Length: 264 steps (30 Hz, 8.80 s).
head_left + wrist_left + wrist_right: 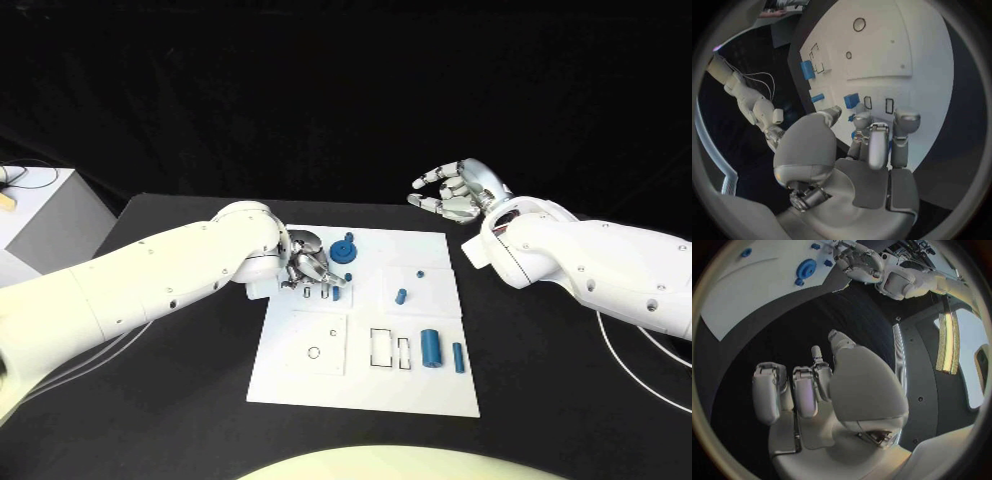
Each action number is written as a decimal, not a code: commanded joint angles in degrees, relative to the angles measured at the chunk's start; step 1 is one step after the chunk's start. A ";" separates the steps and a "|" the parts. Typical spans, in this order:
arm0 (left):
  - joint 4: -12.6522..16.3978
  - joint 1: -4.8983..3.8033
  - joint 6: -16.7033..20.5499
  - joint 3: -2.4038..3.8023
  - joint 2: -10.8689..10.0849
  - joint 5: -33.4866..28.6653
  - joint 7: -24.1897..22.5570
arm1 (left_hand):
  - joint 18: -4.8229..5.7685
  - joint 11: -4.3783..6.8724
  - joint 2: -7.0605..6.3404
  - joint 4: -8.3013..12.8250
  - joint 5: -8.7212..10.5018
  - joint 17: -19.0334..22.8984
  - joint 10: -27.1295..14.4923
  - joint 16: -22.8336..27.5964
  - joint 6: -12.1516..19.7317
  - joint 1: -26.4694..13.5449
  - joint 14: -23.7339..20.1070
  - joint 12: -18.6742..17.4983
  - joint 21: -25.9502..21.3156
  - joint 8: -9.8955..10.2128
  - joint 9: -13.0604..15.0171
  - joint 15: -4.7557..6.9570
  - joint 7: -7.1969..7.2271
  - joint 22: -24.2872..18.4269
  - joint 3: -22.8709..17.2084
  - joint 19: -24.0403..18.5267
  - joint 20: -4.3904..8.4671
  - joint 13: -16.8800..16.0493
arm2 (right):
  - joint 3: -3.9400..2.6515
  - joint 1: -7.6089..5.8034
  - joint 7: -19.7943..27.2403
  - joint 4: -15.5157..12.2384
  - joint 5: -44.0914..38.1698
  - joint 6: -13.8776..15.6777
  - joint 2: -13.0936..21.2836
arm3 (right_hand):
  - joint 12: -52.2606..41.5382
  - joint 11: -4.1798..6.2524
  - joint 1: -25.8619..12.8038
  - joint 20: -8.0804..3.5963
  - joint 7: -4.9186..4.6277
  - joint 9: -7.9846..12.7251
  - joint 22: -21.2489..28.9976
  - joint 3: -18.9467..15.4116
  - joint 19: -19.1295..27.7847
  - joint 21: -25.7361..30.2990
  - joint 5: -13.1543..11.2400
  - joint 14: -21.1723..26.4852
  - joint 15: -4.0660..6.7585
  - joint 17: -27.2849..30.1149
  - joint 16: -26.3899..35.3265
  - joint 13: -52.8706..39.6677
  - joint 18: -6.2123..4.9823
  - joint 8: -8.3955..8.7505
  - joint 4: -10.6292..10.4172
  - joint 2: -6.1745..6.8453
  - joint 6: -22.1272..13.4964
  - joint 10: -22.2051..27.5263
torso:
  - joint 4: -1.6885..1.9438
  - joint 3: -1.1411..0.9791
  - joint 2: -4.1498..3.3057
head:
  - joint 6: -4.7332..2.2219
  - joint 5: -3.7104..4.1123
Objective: Assemble the parts on the task board
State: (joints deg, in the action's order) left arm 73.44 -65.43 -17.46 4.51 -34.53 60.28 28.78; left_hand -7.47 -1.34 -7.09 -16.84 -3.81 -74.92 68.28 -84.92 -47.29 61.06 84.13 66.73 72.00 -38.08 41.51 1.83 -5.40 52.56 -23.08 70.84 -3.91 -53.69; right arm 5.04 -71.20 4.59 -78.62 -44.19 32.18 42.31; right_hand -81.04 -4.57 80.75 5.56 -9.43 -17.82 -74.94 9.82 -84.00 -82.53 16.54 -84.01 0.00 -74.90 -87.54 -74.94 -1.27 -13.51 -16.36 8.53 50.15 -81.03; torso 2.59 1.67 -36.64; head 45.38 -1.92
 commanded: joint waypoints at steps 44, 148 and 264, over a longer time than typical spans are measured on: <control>-1.50 0.03 -4.04 -0.38 1.33 -1.96 -0.07 | 0.44 0.18 0.98 0.60 0.12 -6.03 -0.92 0.17 1.20 3.56 2.28 -0.12 0.38 -0.88 1.94 0.43 0.15 0.20 -1.45 -0.52 0.12 0.01 | 0.00 0.26 -0.11 -0.08 -0.66 -1.26 -0.34 | 0.11 0.06 -0.66 0.14 0.04 0.02 -9.38 0.29 -3.02 0.39 0.09 -4.76 -0.01 -10.09 0.02 -6.37 -0.60 -0.11 -0.07 0.24 -0.39 0.29 | 0.00 0.00 -0.08 | 1.09 0.17; 6.26 1.83 6.27 -0.36 -4.16 6.89 -0.74 | 1.11 1.56 -3.00 16.59 -15.91 -9.46 2.64 -1.85 -0.14 2.56 3.93 0.53 3.91 -3.95 11.52 1.76 1.27 5.25 -30.62 1.56 1.08 -1.12 | 0.16 0.76 -0.11 0.14 -0.65 -2.49 0.77 | 0.16 0.06 -1.36 0.17 0.04 -0.02 -9.12 0.53 -2.89 0.79 0.29 -4.69 -0.02 -9.84 0.16 -6.29 -0.69 -0.20 -0.09 0.22 -0.45 0.34 | 0.01 0.01 -0.16 | 2.53 -0.13; 4.71 2.11 2.12 -0.93 -2.04 9.72 -0.43 | 1.63 3.16 -3.59 9.22 -13.91 -11.38 5.66 -2.86 -4.44 -3.02 4.73 1.90 4.30 -2.33 12.02 3.06 3.40 7.32 -15.53 3.32 2.32 -2.94 | 0.15 1.18 -0.01 0.03 -0.61 -2.78 1.08 | 0.18 0.08 -2.09 0.16 0.06 -0.07 -8.98 0.93 -2.83 1.04 0.36 -4.66 -0.01 -9.70 0.25 -6.24 -0.74 -0.33 0.01 0.29 -0.56 0.38 | 0.02 0.04 -0.15 | 3.76 0.23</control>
State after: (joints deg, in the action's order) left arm 78.32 -63.63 -13.92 3.87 -36.66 69.50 28.23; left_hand -6.60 1.83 -10.95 -7.58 -18.00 -74.91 73.96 -87.53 -51.32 58.40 83.95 68.28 76.50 -40.58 53.50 4.51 -1.85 59.88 -39.10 73.92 -1.65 -56.62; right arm 5.22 -70.04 4.14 -78.48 -44.39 29.88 43.36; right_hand -81.04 -4.58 79.32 5.56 -9.28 -17.80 -74.90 10.37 -84.00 -81.69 16.53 -84.02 0.01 -74.91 -87.54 -74.94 -1.27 -13.51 -16.44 8.75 49.86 -81.03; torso 2.59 1.66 -36.79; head 49.13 -1.71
